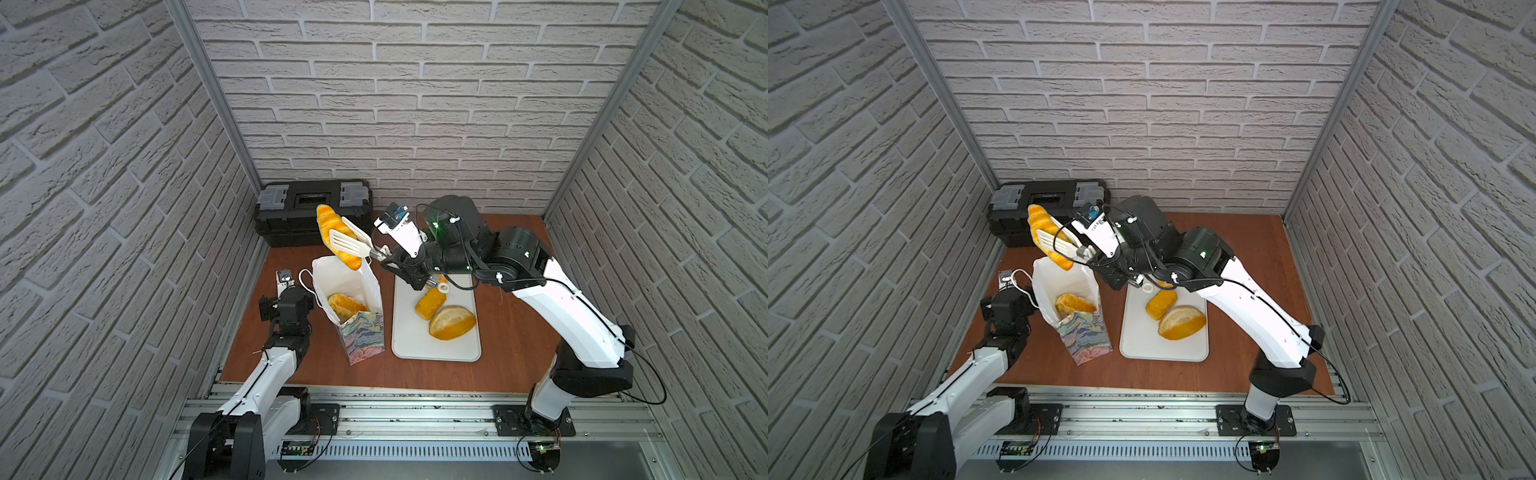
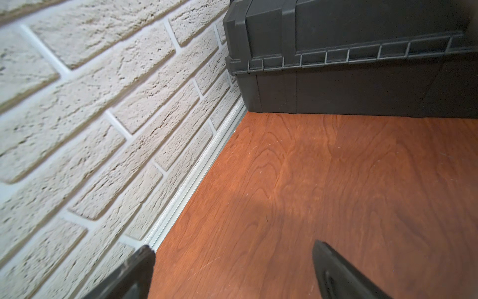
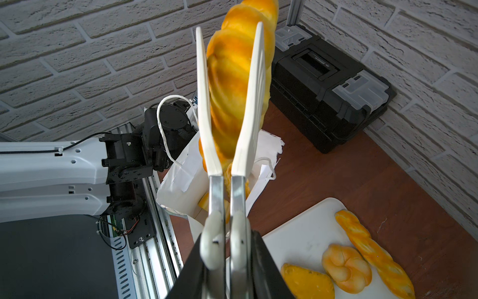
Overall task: Pack bread into a paper bag
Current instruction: Place the fake bread in the paper bag.
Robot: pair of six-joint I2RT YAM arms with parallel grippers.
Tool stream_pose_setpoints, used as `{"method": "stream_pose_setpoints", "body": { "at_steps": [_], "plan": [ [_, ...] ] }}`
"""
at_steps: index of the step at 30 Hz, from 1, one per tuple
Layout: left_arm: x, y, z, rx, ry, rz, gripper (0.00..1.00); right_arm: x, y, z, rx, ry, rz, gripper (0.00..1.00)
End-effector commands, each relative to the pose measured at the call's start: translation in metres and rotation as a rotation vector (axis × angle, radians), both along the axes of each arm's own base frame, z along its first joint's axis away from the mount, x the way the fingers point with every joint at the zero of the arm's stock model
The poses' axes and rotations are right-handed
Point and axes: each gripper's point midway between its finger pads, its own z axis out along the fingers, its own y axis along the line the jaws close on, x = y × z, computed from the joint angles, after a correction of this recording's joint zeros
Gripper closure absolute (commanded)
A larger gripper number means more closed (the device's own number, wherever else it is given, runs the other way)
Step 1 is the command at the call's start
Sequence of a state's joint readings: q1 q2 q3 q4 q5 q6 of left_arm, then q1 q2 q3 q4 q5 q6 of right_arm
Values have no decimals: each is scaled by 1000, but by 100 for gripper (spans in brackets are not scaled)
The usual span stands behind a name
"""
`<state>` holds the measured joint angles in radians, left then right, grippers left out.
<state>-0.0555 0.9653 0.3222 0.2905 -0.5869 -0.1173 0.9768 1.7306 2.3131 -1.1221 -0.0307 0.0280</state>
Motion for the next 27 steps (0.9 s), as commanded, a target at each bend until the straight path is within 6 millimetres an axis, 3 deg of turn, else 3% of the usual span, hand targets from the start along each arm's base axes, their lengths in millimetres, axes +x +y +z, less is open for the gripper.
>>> {"method": "stream_pose_setpoints", "body": {
  "at_steps": [1, 18, 27],
  "plan": [
    [-2, 3, 4, -8, -39, 22, 2, -5, 10, 16, 57, -31, 25, 73],
    [-2, 5, 4, -5, -38, 25, 2, -2, 14, -24, 11, 28, 2, 74],
    [-2, 4, 5, -5, -39, 22, 2, -3, 9, -33, 4, 37, -15, 74]
  ]
}}
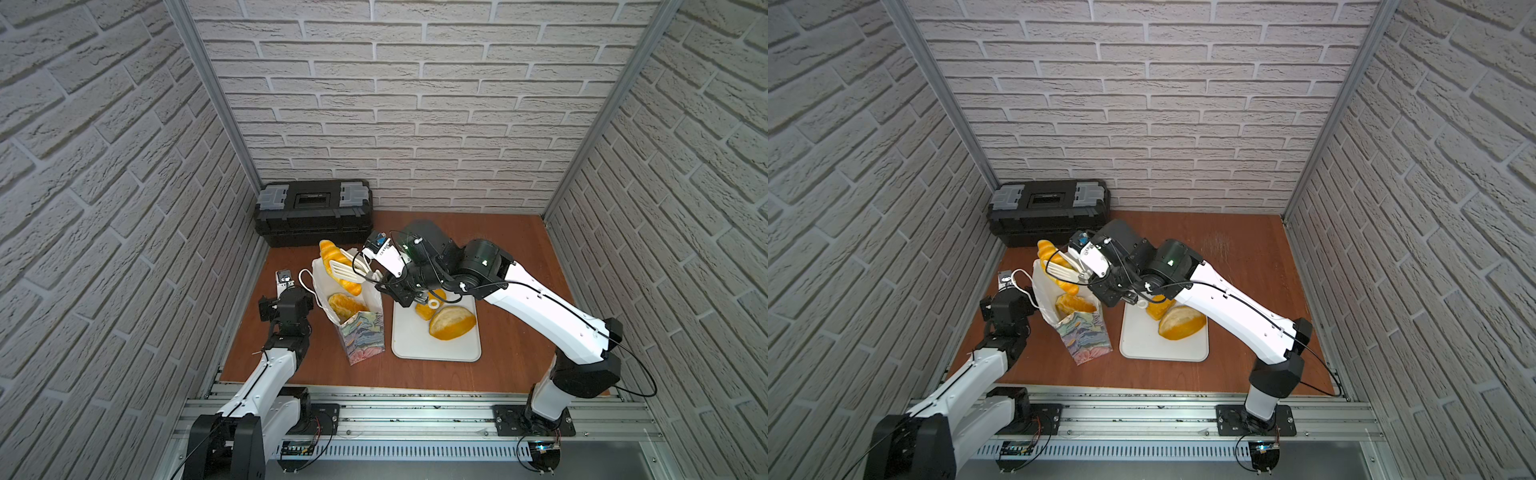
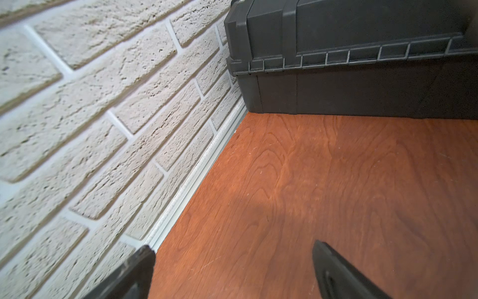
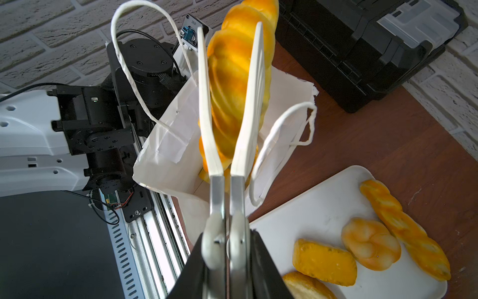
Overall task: Pack bread into a paper bag
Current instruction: Place the fake bread in the paper bag.
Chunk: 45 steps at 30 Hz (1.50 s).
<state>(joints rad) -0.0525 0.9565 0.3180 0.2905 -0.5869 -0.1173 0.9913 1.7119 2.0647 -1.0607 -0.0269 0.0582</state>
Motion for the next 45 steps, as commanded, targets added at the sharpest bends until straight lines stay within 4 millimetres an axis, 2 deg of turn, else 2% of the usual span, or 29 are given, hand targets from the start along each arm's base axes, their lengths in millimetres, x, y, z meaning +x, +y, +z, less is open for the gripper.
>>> {"method": "stream_pose_setpoints", "body": {
  "at_steps": [1, 7, 12, 19, 45],
  "plan": [
    [-1, 3, 5, -6, -35, 20, 2, -1, 0, 39, 126, -72, -13, 74],
    [-2, 3, 6, -7, -37, 19, 2, -1, 1, 24, 96, -45, -16, 70],
    [-2, 3, 7, -7, -39, 18, 2, -2, 1, 20, 90, -34, -11, 65],
    [-2, 3, 7, -8, -42, 17, 2, -3, 1, 20, 92, -33, -10, 58],
    [-2, 2, 5, -10, -40, 12, 2, -5, 3, 23, 93, -34, 9, 48]
  ]
}}
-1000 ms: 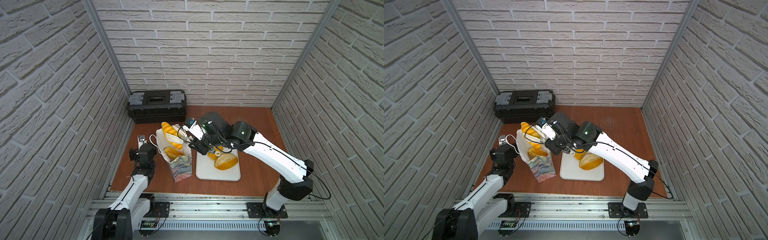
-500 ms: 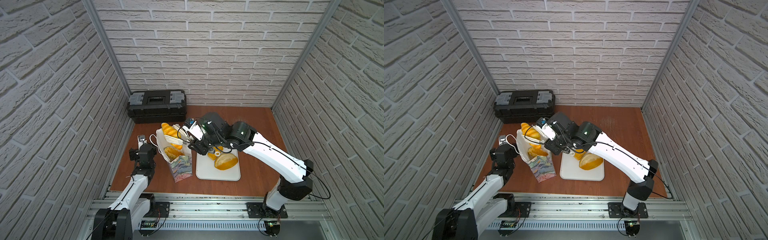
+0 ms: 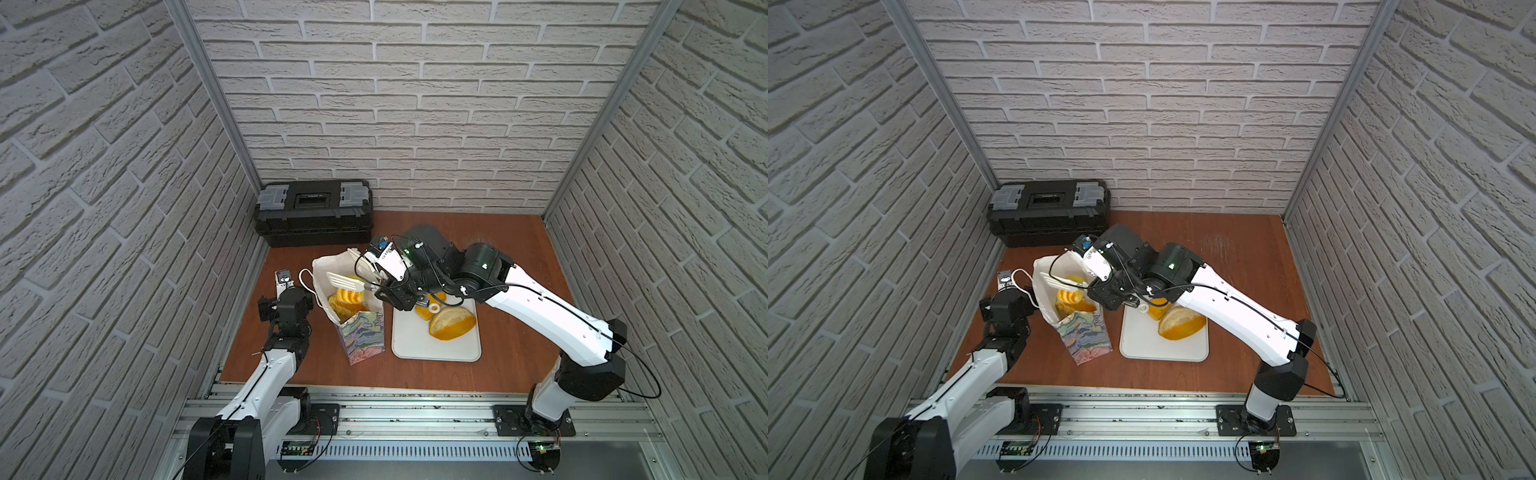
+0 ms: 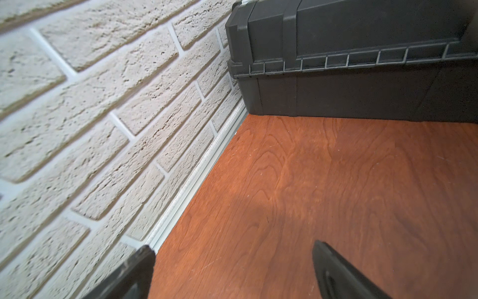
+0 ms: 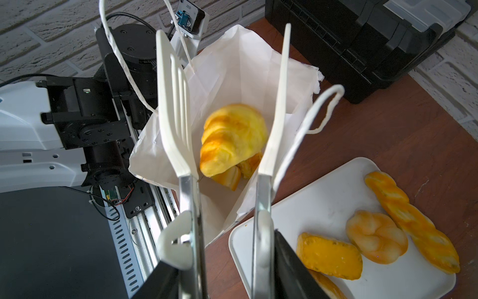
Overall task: Pack bread into a paper bag
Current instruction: Place the fake bread in the paper bag.
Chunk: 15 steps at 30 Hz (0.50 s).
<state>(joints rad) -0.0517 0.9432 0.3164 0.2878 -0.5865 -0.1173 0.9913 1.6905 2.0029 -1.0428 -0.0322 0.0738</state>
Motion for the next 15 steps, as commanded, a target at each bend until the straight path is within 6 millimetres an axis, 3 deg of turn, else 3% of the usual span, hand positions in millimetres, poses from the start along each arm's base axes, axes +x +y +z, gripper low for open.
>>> {"method": "stream_pose_setpoints", "body": {
  "at_steps": [1, 8, 15],
  "plan": [
    [-1, 2, 2, -9, -31, 12, 2, -2, 6, 35, 105, -59, 15, 48],
    [-1, 2, 1, -10, -30, 11, 2, -3, 6, 47, 133, -72, 26, 48],
    [-1, 2, 1, -10, -28, 10, 2, -6, 2, 109, 246, -185, 50, 48]
  ]
}}
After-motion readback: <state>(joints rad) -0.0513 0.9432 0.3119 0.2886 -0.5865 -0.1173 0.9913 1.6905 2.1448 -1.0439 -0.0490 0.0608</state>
